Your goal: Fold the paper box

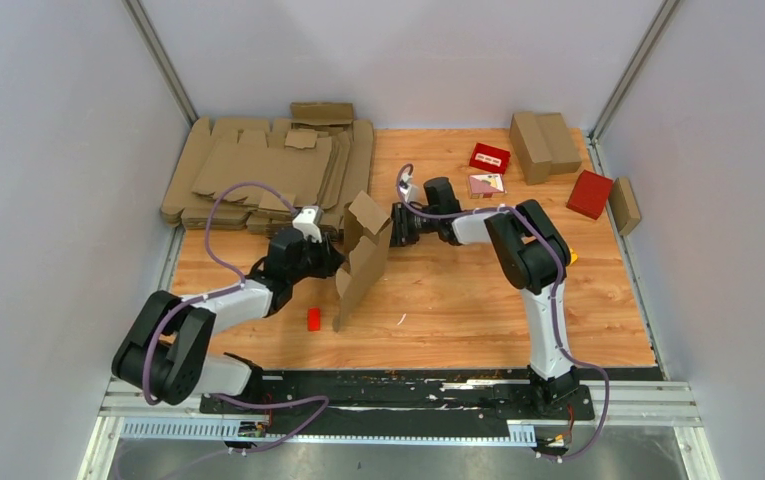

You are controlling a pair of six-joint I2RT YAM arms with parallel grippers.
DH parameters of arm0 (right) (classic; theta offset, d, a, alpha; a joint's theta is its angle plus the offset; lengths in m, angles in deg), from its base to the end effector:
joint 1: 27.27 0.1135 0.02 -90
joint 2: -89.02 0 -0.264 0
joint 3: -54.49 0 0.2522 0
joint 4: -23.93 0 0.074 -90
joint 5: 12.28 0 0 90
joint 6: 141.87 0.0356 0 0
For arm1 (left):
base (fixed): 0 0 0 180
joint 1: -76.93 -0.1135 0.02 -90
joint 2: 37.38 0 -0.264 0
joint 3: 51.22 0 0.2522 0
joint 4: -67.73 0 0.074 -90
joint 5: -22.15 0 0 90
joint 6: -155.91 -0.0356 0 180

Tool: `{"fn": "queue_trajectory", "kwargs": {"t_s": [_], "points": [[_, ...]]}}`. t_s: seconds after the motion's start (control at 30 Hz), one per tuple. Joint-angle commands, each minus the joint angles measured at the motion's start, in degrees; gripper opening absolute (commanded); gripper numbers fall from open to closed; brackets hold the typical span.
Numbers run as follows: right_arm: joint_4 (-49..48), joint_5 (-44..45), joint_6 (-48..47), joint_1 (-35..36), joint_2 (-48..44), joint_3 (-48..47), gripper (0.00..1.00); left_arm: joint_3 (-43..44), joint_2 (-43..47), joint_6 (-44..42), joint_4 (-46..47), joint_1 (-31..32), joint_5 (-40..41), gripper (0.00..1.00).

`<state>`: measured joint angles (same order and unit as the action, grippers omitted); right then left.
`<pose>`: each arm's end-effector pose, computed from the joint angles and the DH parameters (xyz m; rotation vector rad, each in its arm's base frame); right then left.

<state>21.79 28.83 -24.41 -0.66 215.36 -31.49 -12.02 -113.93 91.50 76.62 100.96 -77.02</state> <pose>0.3860 0.2234 0.1026 -0.4921 2.3119 1.4438 0.2306 -0.1090 0.1652 0.0728 2.1342 -0.6882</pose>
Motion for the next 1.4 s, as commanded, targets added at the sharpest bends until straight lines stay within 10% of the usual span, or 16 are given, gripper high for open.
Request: {"fn": "queue_trajectory", "kwargs": {"t_s": [0.0,0.47,1.0,1.37], "points": [[1.03,1.39,-2.13,1.14,0.89,-3.27,0.24,-0.98,-1.88,0.74,5.53,-0.64,-2.05,0.27],[2.05,1.33,-2.50,2.27,1.49,-3.53,0.24,3.48,-18.93,5.50,13.26,0.66,-8.26,0.20],[5.64,-0.01,-7.16,2.41,1.90,-5.42,0.27,0.38,-1.64,-0.13,1.95,1.72,0.07,0.25],[3.95,-6.00,-9.96,2.89,3.11,-5.17,0.27,-0.37,-3.85,3.10,5.38,1.71,-2.71,0.00]]}}
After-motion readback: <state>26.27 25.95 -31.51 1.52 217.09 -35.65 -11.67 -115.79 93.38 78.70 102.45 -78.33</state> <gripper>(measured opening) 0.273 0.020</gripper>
